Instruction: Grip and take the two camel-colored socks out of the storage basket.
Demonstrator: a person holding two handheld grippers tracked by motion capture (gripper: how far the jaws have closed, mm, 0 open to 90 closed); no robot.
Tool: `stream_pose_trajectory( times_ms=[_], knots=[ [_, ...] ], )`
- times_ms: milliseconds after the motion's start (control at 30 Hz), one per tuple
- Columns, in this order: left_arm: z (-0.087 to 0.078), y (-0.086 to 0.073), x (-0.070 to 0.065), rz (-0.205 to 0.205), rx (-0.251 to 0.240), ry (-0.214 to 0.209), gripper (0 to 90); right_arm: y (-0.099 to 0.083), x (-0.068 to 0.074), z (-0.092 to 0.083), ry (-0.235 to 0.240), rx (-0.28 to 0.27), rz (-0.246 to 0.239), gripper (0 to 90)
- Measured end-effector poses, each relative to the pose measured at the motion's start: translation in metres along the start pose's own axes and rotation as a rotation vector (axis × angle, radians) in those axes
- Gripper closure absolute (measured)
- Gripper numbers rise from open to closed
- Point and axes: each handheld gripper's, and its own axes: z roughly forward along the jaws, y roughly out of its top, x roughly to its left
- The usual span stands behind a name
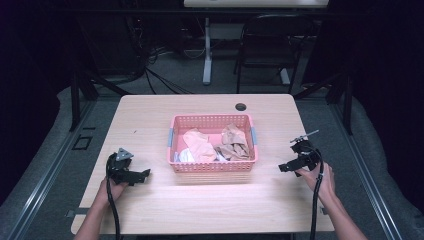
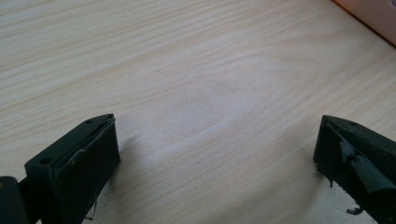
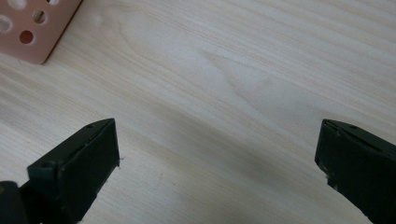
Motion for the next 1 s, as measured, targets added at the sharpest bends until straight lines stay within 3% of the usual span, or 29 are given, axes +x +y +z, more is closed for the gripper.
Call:
stream_pose_trajectory(
  times_ms=[367, 633, 867, 1000],
  knots=[
    [0.0, 0.0, 0.0, -0.003, -0.003, 0.002, 0.0, 0.005, 0.01, -0.003, 0.014, 0.0, -0.03, 0.0],
    [0.0, 0.0, 0.0, -0.003, -0.002, -0.001, 0.0, 0.007, 0.015, -0.007, 0.022, -0.027, -0.032, 0.0],
    [0.0, 0.0, 0.0, -0.003, -0.002, -0.001, 0.0, 0.011, 0.013, -0.021, 0.029, -0.053, -0.023, 0.0],
    [0.0, 0.0, 0.0, -0.002, -0.002, -0.001, 0.0, 0.015, 0.016, -0.032, 0.023, -0.083, -0.047, 0.0]
  ],
)
